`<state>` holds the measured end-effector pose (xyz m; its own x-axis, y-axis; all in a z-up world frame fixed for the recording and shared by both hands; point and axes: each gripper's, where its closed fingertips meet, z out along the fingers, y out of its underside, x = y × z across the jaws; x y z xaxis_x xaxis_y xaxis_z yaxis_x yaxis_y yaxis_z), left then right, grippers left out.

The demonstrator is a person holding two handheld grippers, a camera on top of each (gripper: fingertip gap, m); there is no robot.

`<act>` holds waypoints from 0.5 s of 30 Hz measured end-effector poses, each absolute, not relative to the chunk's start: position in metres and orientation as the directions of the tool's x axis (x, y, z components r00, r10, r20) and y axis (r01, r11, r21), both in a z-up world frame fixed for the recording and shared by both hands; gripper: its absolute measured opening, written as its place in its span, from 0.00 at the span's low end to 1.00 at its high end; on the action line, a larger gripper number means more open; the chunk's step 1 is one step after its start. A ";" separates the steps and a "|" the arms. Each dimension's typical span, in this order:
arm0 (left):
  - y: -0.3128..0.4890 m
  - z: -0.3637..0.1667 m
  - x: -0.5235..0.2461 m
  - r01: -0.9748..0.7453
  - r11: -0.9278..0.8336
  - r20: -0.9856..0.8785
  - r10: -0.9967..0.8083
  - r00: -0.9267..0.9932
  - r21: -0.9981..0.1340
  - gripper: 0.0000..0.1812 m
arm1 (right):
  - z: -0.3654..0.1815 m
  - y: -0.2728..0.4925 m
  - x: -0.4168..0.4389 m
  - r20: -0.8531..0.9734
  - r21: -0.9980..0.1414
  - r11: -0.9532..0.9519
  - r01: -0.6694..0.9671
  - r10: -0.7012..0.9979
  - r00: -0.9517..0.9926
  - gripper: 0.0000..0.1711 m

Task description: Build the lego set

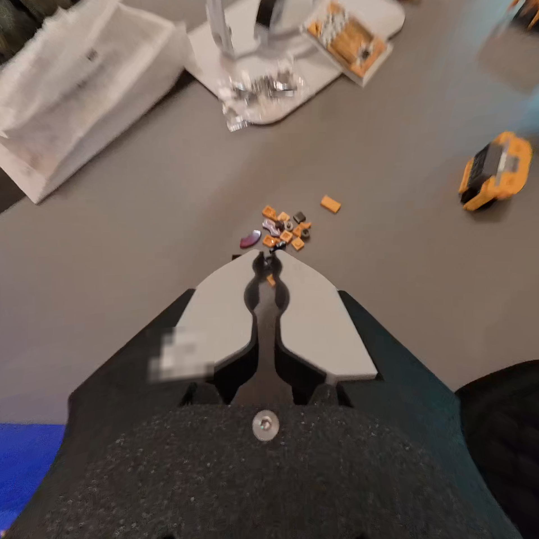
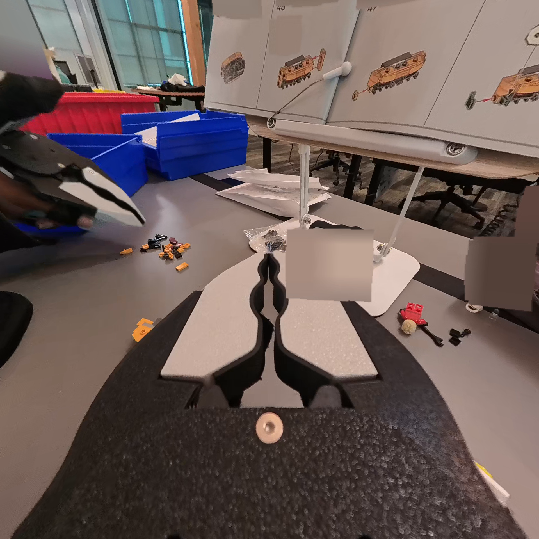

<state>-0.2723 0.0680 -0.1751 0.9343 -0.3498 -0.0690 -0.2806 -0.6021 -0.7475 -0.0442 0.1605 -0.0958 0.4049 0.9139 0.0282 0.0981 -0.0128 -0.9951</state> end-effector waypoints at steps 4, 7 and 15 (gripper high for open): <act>0.062 -0.197 -0.270 -0.302 -0.688 -0.060 -0.352 0.934 -0.660 0.08 | -0.096 0.160 -0.044 0.024 -0.995 -0.018 0.100 0.917 0.399 0.00; 0.061 -0.202 -0.270 -0.273 -0.716 -0.031 -0.332 0.943 -0.643 0.07 | -0.098 0.160 -0.045 0.012 -0.994 -0.031 0.103 0.919 0.393 0.00; 0.063 -0.211 -0.273 -0.217 -0.744 0.006 -0.285 0.959 -0.632 0.04 | -0.098 0.159 -0.046 -0.002 -0.994 -0.046 0.104 0.923 0.384 0.00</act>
<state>-0.2731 0.0626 -0.2107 0.9586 -0.2846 0.0064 -0.2167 -0.7440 -0.6321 -0.0456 0.1590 -0.0984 0.3838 0.9234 -0.0024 0.1037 -0.0457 -0.9936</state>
